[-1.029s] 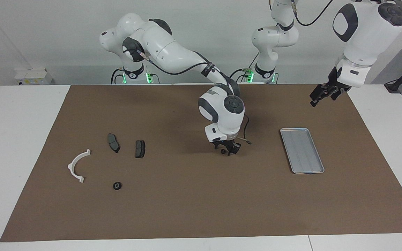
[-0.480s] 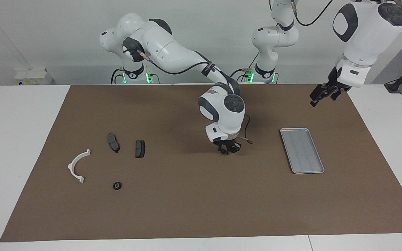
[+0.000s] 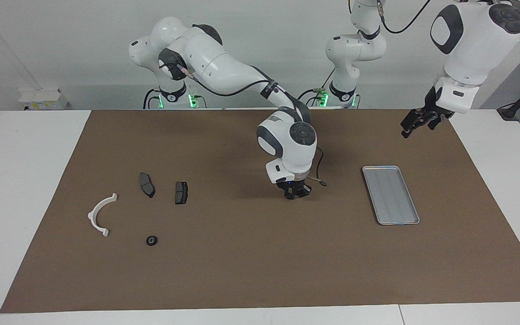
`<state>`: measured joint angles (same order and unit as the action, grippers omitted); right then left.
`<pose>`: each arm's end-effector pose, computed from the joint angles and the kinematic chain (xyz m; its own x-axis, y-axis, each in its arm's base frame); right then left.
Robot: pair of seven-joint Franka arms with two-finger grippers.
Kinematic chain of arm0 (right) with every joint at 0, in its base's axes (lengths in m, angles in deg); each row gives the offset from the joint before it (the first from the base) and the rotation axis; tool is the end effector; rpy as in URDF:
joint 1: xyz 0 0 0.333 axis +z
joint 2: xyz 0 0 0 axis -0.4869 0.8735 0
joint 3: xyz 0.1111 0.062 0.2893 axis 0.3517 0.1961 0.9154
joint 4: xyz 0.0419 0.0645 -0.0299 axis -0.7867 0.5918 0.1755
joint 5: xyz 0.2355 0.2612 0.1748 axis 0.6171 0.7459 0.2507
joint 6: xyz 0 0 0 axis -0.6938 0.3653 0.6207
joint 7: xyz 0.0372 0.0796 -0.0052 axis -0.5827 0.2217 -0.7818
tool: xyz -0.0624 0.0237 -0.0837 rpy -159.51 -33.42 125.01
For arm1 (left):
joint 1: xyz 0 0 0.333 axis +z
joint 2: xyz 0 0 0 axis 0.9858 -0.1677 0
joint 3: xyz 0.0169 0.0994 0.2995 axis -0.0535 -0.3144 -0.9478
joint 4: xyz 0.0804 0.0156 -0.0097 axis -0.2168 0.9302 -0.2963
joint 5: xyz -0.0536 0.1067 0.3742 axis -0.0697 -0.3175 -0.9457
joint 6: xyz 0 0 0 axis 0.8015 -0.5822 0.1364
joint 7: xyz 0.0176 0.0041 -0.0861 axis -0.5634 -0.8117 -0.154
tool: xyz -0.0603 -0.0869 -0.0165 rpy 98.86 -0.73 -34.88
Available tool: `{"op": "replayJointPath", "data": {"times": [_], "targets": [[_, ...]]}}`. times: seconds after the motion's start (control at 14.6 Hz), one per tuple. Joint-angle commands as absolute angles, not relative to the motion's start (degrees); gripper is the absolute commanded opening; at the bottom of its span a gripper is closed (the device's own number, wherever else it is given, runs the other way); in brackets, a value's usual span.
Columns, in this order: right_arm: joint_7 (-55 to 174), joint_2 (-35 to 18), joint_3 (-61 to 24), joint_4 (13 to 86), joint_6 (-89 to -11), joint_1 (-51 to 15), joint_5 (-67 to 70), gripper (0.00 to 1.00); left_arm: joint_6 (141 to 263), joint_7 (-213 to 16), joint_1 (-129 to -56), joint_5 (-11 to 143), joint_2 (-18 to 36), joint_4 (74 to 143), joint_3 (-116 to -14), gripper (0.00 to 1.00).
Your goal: Place bearing gear from tray to pile
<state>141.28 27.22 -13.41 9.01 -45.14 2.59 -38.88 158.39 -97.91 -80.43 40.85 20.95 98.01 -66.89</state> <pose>0.5941 0.4876 0.2890 0.8616 -0.5073 -0.0175 -0.5073 -0.8618 0.0031 0.5446 -0.0143 0.5799 0.9714 0.2353 -0.0323 0.2351 -0.9719 -0.0109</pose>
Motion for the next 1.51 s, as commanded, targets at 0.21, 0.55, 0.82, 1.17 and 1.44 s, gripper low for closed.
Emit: {"op": "replayJointPath", "data": {"times": [0.21, 0.55, 0.82, 1.17, 1.44], "targets": [[129.6, 24.8, -10.4, 7.9, -38.9, -6.9, -39.3, 0.00, 157.8, -97.7, -80.2, 41.5, 21.9, 98.5, -66.8, 1.00], [106.0, 20.3, -10.9, 6.9, -31.8, -18.7, -37.5, 0.00, 157.8, -97.7, -80.2, 41.5, 21.9, 98.5, -66.8, 1.00], [88.4, 19.1, -12.7, 7.0, -30.9, -26.9, -38.1, 0.00, 157.8, -97.7, -80.2, 41.5, 21.9, 98.4, -66.8, 1.00], [70.0, 19.1, -13.4, 7.3, -30.4, -36.4, -39.6, 0.00, 157.8, -97.7, -80.2, 41.5, 21.9, 98.5, -66.8, 1.00], [65.7, 20.7, -13.9, 7.6, -30.8, -40.3, -39.7, 0.00, 156.7, -97.1, -80.2, 40.9, 23.2, 98.7, -66.9, 1.00]]}}
